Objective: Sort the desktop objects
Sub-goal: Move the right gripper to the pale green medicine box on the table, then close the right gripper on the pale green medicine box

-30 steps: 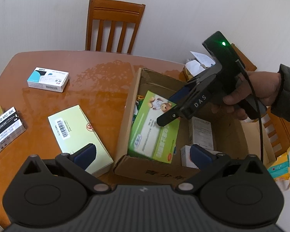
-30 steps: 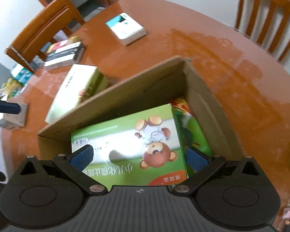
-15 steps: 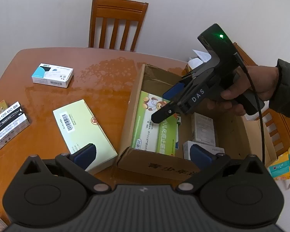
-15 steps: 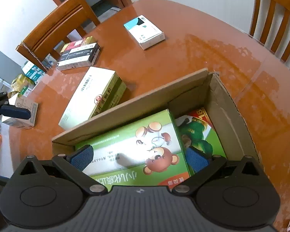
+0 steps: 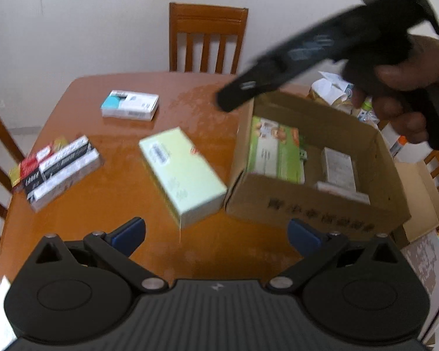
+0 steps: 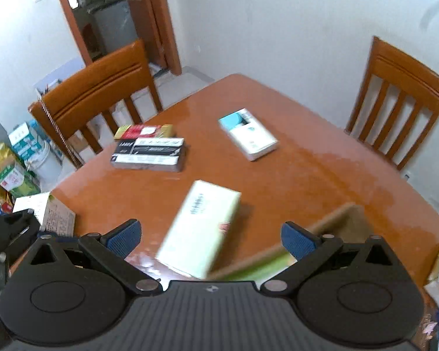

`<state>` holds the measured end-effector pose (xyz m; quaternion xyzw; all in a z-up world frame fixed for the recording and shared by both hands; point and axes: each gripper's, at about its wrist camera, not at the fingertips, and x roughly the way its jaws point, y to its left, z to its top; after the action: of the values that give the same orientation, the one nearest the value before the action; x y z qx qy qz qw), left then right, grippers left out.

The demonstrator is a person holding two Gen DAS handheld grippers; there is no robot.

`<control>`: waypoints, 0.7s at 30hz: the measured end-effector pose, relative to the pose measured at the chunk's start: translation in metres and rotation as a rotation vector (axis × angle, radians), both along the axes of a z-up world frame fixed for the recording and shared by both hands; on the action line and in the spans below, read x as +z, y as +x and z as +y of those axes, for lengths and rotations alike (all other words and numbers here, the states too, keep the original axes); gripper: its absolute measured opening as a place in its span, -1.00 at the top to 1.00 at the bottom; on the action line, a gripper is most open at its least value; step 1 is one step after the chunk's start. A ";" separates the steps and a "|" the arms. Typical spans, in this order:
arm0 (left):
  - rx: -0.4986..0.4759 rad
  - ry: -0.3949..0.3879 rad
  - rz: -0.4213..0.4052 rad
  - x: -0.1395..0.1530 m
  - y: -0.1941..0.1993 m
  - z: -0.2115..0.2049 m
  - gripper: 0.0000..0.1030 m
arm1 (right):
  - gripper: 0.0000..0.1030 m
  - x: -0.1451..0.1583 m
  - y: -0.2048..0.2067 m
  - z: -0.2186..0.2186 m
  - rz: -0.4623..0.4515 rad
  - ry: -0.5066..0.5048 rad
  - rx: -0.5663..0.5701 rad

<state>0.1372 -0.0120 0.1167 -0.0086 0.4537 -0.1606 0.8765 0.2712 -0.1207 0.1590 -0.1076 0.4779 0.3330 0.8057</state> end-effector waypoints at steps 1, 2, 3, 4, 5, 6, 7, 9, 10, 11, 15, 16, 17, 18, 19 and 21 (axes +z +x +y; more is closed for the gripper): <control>0.003 -0.003 0.006 -0.001 -0.003 0.004 -0.99 | -1.00 -0.007 0.003 0.012 0.006 -0.033 -0.014; 0.009 -0.006 0.011 -0.003 -0.006 0.008 -0.99 | -1.00 -0.015 0.007 0.024 0.012 -0.067 -0.030; 0.015 -0.008 0.014 -0.004 -0.009 0.012 -0.99 | -1.00 -0.022 0.013 0.033 0.026 -0.086 -0.048; 0.023 -0.012 0.019 -0.006 -0.011 0.016 -0.99 | -1.00 -0.031 0.020 0.042 0.050 -0.097 -0.061; 0.033 -0.017 0.024 -0.007 -0.013 0.020 -0.99 | -1.00 -0.040 0.027 0.050 0.076 -0.107 -0.073; 0.042 -0.024 0.028 -0.008 -0.014 0.025 -0.99 | -1.00 -0.049 0.032 0.058 0.091 -0.133 -0.085; 0.049 -0.031 0.031 -0.009 -0.015 0.030 -0.99 | -1.00 -0.058 0.038 0.066 0.105 -0.161 -0.098; 0.062 -0.043 0.033 -0.010 -0.016 0.038 -0.99 | -1.00 -0.076 0.047 0.080 0.131 -0.217 -0.124; 0.066 -0.045 0.029 -0.011 -0.015 0.042 -0.99 | -1.00 -0.081 0.048 0.083 0.142 -0.232 -0.132; 0.069 -0.046 0.026 -0.011 -0.015 0.045 -0.99 | -1.00 -0.087 0.049 0.086 0.153 -0.245 -0.140; 0.081 -0.047 0.010 -0.013 -0.006 0.057 -0.99 | -1.00 -0.104 0.052 0.096 0.188 -0.281 -0.161; 0.083 -0.047 0.009 -0.014 -0.003 0.060 -0.99 | -1.00 -0.108 0.053 0.098 0.192 -0.292 -0.166; 0.085 -0.051 0.008 -0.014 -0.002 0.063 -0.99 | -1.00 -0.111 0.054 0.099 0.198 -0.303 -0.170; 0.089 -0.057 0.006 -0.014 -0.001 0.065 -0.99 | -1.00 -0.114 0.054 0.101 0.203 -0.314 -0.173; 0.091 -0.063 0.006 -0.014 0.000 0.068 -0.99 | -1.00 -0.117 0.055 0.103 0.207 -0.320 -0.179; 0.087 -0.069 0.007 -0.016 0.002 0.073 -0.99 | -1.00 -0.123 0.056 0.106 0.215 -0.332 -0.190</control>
<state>0.1387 0.0606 0.1010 -0.0593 0.4503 -0.1380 0.8801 0.3276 -0.0147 0.0365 -0.1572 0.6173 0.1817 0.7492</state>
